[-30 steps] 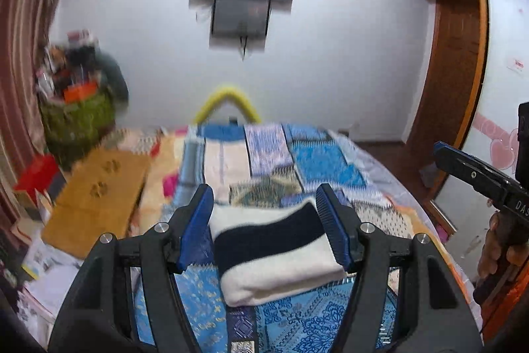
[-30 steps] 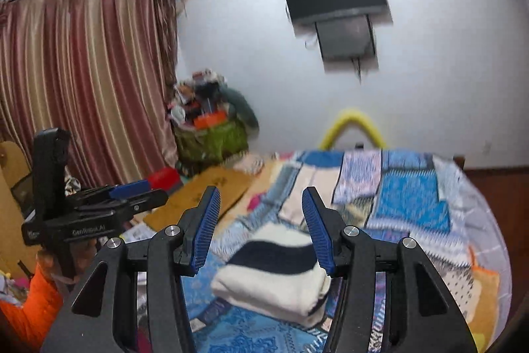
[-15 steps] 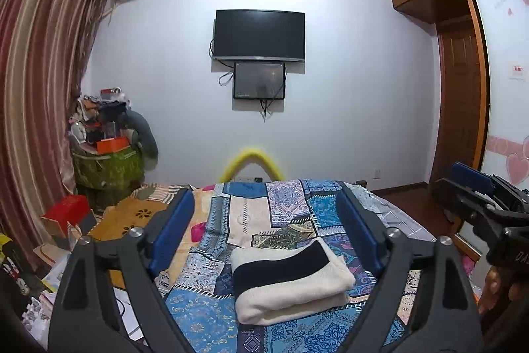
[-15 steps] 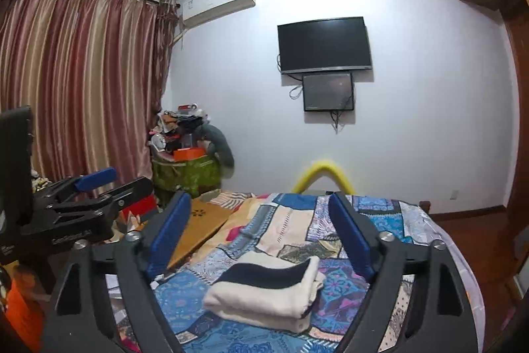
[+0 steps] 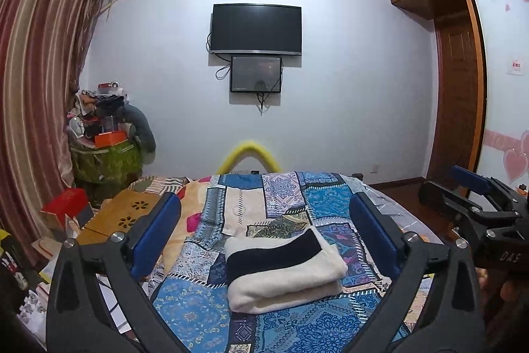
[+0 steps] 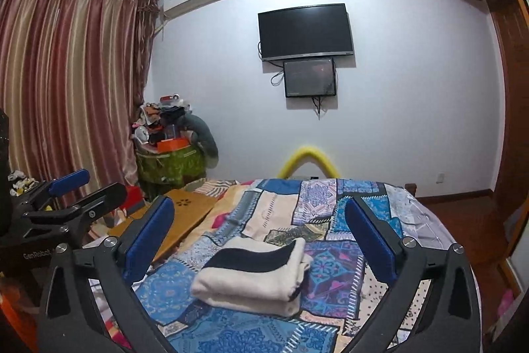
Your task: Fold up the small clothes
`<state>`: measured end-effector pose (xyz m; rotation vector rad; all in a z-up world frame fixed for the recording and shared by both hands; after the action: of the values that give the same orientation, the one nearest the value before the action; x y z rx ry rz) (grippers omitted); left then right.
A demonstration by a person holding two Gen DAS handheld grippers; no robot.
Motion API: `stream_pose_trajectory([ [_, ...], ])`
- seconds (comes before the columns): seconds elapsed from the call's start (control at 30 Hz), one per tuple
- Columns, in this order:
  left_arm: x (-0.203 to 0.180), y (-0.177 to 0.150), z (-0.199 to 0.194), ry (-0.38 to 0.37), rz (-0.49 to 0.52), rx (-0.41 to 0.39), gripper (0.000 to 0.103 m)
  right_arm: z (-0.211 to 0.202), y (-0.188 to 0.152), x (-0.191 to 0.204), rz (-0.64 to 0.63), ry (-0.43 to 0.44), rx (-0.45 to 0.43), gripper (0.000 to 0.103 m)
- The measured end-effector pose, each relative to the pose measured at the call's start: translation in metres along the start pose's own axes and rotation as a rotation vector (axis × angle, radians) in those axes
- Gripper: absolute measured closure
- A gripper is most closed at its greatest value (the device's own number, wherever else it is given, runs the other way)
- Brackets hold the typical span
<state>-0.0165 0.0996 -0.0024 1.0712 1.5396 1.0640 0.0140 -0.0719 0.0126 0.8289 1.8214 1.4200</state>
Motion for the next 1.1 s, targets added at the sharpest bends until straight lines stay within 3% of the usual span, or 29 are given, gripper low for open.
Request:
stream_pose_trajectory([
  [1.1,-0.0014,-0.0026,0.0004,-0.027,-0.007,0.021,0.000,-0.0031,0.0003,0.0014,0.005,-0.016,0.034,0.000],
])
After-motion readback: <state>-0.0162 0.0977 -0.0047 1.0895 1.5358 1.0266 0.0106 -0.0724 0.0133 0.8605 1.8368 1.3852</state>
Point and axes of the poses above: each gripper's, at about its wrist camera, not at the fingertips, and z roughly the way its jaws point, x to its left, y to its top, the point moved 1 cm from there along z, roughly the way its jaws point, and after that the axes turned 11 degrees about -z, right-handed, at the moved point
